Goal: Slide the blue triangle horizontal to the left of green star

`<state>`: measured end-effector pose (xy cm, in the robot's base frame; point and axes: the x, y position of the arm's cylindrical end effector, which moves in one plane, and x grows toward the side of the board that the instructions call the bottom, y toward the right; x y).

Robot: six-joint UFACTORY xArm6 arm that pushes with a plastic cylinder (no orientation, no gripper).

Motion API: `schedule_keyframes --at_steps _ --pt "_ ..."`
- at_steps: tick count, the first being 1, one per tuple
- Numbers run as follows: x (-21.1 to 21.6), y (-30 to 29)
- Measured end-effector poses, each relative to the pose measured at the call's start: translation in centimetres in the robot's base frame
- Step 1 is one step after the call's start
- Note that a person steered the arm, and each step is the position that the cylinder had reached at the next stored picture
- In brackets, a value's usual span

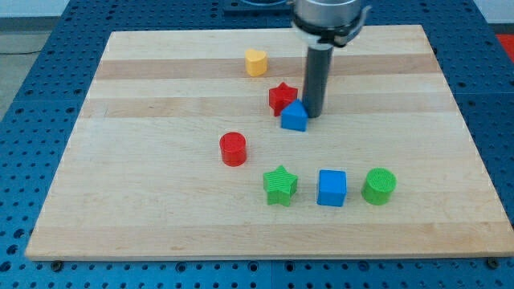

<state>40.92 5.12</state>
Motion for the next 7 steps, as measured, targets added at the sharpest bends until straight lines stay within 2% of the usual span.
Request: schedule_keyframes --at_steps 2,4,5,7 --pt "2.4 -7.0" --pt "2.8 -15.6" --pt "3.9 -17.3" --pt "6.7 -16.1"
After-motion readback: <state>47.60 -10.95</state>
